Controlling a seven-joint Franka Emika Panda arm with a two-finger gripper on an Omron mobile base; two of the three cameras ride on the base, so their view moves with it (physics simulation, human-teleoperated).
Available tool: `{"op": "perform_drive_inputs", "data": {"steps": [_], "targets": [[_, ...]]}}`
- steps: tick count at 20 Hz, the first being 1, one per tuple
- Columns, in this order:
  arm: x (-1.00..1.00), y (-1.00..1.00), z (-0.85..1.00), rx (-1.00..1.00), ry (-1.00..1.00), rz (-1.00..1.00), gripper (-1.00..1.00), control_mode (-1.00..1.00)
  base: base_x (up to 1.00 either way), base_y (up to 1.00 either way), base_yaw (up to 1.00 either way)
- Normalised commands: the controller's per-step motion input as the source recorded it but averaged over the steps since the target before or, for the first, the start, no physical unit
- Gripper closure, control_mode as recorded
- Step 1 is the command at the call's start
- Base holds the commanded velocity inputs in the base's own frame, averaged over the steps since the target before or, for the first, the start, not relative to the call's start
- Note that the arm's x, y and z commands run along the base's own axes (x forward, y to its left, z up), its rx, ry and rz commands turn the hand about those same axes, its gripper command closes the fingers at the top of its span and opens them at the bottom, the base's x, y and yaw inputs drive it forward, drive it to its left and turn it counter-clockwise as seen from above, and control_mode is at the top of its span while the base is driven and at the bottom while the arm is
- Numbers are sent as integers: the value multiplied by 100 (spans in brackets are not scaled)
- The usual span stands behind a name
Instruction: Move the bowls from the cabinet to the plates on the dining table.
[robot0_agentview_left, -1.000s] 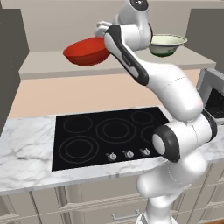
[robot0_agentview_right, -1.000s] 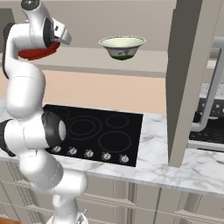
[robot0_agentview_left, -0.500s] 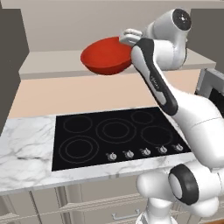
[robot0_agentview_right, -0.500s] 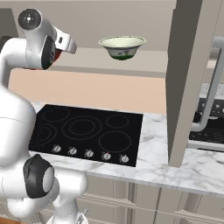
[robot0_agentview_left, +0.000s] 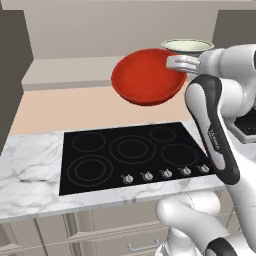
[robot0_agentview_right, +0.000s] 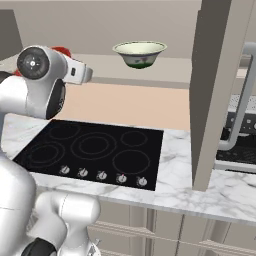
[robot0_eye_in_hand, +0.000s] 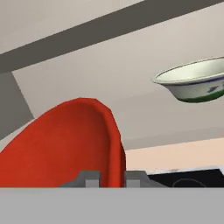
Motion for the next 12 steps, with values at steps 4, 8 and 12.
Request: {"op": "perform_drive_inputs", "data": {"steps": [4, 8, 12], "targets": [[-100, -37, -18, 0, -10, 4, 100, -100, 0, 0, 0], [-100, -34, -31, 0, -9, 3, 100, -100, 0, 0, 0], [-97, -18, -52, -6, -5, 4, 100, -100, 0, 0, 0]]}}
